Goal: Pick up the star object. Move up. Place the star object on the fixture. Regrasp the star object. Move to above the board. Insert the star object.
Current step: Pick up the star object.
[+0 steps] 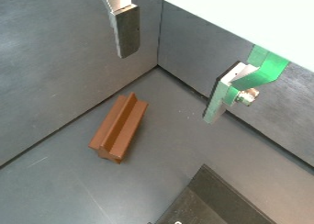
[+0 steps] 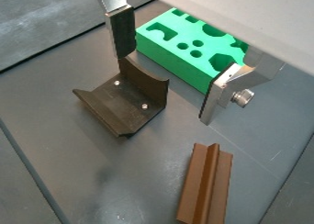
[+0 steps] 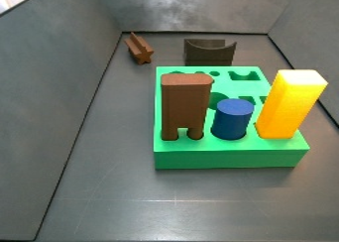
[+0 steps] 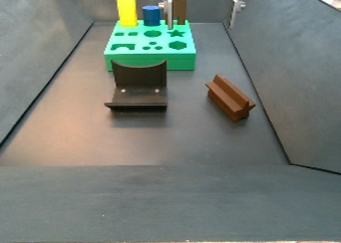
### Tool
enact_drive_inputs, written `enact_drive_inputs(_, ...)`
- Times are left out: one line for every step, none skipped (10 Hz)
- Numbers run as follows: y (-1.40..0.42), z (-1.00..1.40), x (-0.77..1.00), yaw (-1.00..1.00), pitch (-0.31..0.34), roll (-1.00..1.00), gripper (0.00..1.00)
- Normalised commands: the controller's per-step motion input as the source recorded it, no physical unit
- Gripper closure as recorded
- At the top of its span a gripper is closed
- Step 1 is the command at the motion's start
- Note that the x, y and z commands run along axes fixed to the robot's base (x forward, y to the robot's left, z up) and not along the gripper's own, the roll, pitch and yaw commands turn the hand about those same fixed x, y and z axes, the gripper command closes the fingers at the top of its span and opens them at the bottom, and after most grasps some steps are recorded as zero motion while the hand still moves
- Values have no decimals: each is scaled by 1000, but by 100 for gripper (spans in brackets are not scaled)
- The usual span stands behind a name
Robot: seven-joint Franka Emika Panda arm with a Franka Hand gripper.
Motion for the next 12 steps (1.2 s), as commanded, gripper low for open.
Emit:
enact_drive_inputs(0,0,86,0,27,0,0)
enact_drive_inputs(0,-34,97,26,0,0,0)
enact_drive_inputs(0,-203,-106,706,-96,-230,0)
enact_drive_inputs(0,-311,3,994,-34,-89,0)
enact_drive_inputs(0,-383,9,1000,-11,-69,0)
enact_drive_inputs(11,-494,-26,983,-61,-87,0)
enact_drive_inputs(129,-506,-160,869,-64,-67,0)
enact_drive_inputs(177,-600,-340,663,-99,-44,0)
enact_drive_inputs(263,-660,-323,494,-99,0,0)
enact_drive_inputs(214,-717,-451,374,-117,0,0)
enact_drive_inputs(134,-694,-486,271,-131,0,0)
enact_drive_inputs(14,-694,-391,117,-121,0,0)
